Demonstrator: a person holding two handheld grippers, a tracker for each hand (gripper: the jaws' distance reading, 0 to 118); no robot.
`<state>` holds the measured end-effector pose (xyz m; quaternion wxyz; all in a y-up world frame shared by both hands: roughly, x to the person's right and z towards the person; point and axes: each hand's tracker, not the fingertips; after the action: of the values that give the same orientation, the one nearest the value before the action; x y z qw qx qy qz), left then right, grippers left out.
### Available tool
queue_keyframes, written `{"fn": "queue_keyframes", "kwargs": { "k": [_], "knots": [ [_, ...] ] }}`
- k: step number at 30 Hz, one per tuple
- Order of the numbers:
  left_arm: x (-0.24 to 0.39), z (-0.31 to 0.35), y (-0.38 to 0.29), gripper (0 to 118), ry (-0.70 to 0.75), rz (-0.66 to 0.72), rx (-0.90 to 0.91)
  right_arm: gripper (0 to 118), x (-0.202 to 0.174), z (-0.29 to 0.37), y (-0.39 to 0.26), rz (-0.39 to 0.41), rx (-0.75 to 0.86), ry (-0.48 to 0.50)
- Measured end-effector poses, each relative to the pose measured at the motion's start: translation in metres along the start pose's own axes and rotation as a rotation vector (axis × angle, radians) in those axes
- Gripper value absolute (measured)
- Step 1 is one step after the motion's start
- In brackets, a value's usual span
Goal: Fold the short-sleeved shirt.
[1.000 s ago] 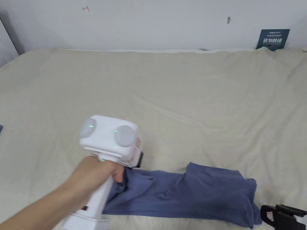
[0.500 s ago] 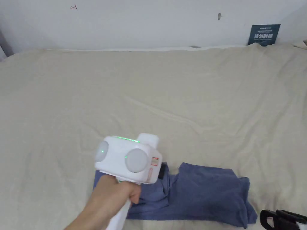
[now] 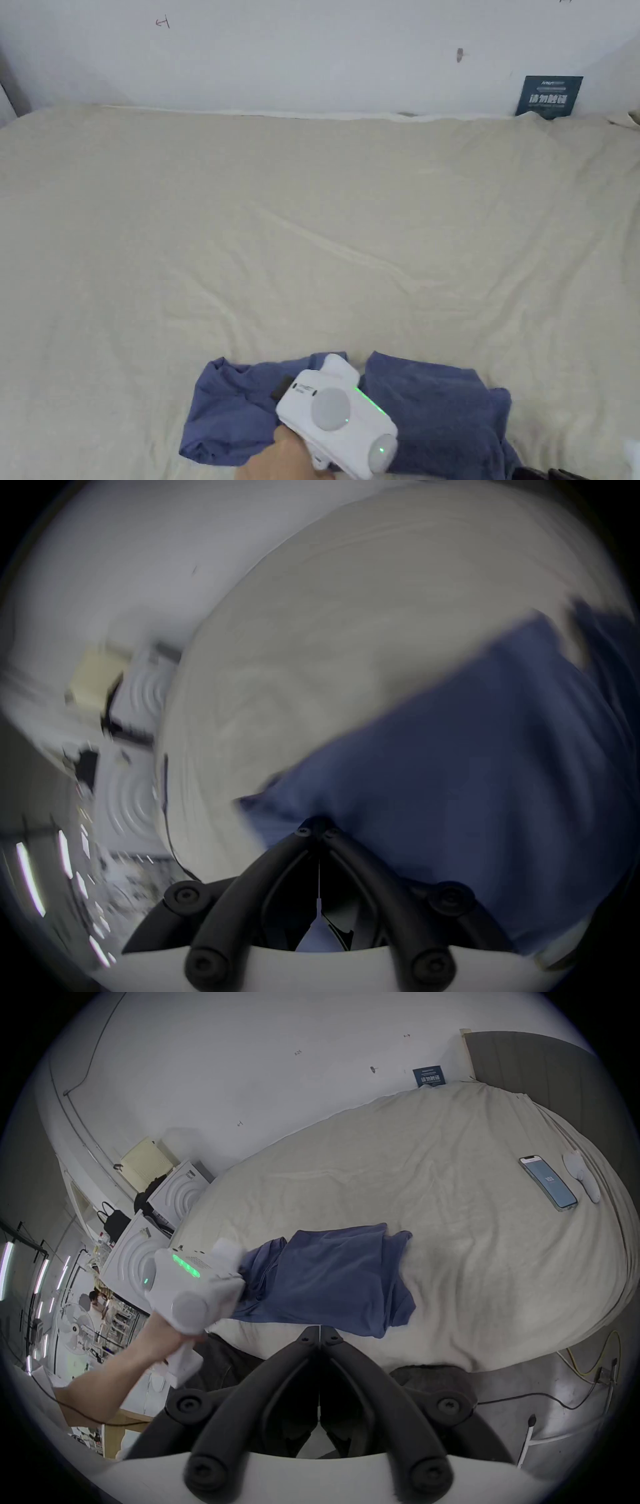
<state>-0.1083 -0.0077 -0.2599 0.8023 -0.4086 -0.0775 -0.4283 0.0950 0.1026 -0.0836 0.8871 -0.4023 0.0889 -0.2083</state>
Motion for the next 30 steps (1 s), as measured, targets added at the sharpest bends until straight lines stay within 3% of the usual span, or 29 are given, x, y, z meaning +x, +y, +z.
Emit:
{"fn": "queue_keyframes", "kwargs": {
  "k": [2,4,6,9,12,18,23,24,26,28,30],
  "knots": [
    [0.017,0.023,0.015,0,-0.093,-0.006,0.059,0,0.001,0.002,-0.001,-0.018,0.005,-0.011],
    [0.007,0.035,0.027,0,-0.266,0.075,0.109,0,0.002,0.001,-0.001,-0.038,0.003,-0.016],
    [-0.019,0.039,0.023,0,-0.538,0.21,0.1,0,0.0,0.001,0.0,-0.043,0.002,-0.023],
    [-0.082,0.026,-0.002,0,-0.795,0.402,0.057,0,-0.003,0.001,0.002,-0.038,0.007,-0.021],
    [-0.155,0.013,-0.048,0,-0.853,0.547,0.068,0,-0.008,-0.005,0.007,-0.04,0.005,-0.013],
    [-0.263,-0.039,-0.165,0,-0.823,0.835,0.02,0,-0.023,-0.027,0.017,-0.05,-0.017,0.021],
    [-0.28,-0.085,-0.2,0,-1.083,1.003,0.016,0,-0.038,-0.046,0.018,-0.05,-0.048,0.023],
    [-0.276,-0.086,-0.196,21,-1.114,1.014,0.031,0,-0.041,-0.049,0.018,-0.051,-0.059,0.023],
    [-0.273,-0.101,-0.196,118,-1.188,1.028,0.023,0,-0.046,-0.051,0.017,-0.045,-0.072,0.015],
    [-0.278,-0.123,-0.202,114,-1.293,0.991,0.013,0,-0.049,-0.051,0.017,-0.034,-0.081,0.011],
    [-0.276,-0.14,-0.198,114,-1.273,0.983,-0.026,0,-0.049,-0.051,0.018,-0.033,-0.091,-0.005]
  ]
}}
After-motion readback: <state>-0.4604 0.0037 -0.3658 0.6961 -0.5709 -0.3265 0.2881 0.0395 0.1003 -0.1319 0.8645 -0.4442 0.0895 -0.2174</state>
